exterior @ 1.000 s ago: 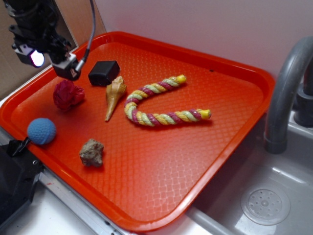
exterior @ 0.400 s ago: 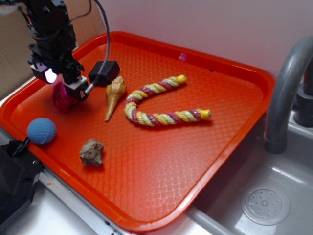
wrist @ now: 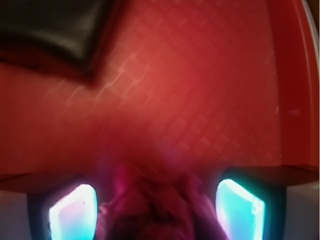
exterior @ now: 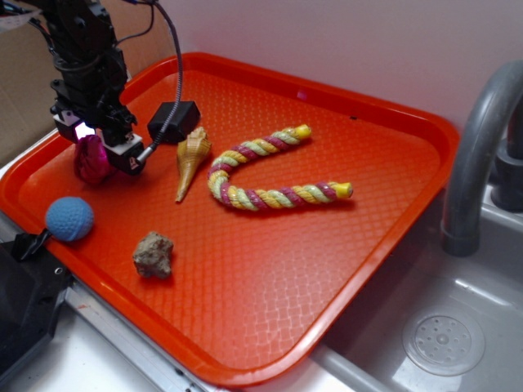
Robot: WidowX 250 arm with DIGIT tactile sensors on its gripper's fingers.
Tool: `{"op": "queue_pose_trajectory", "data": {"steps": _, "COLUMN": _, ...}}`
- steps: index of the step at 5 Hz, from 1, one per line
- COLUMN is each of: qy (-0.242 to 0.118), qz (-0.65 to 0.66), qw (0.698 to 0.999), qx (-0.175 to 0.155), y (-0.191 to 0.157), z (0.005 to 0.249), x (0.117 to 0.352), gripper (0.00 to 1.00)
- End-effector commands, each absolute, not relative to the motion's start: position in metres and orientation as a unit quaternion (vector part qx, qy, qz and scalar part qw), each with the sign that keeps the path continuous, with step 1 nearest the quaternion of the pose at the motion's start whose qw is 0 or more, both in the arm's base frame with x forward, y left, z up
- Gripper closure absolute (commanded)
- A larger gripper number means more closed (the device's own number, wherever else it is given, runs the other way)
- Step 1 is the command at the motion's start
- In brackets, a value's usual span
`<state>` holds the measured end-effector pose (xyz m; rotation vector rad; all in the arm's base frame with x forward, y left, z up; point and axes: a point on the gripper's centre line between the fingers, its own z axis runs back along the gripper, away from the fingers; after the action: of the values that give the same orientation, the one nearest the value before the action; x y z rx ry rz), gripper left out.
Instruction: Grab the red paper.
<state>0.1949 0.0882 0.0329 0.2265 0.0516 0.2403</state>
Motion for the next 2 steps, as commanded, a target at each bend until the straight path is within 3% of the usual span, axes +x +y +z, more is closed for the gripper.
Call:
{"op": "queue_pose_trajectory", "data": {"steps": 1, "qy": 0.007, "qz": 0.114, "qw": 0.988, "qx": 0.107, "y": 0.093, "z": 0.045, "x": 0.202, "gripper": 1.0}}
{"op": "queue_pose_trajectory", "data": {"steps": 2, "qy": -0.006, "qz": 0.126, "qw": 0.986, "qx": 0.108, "y": 0.094, "z": 0.059, "x": 0.208, "gripper": 1.0}}
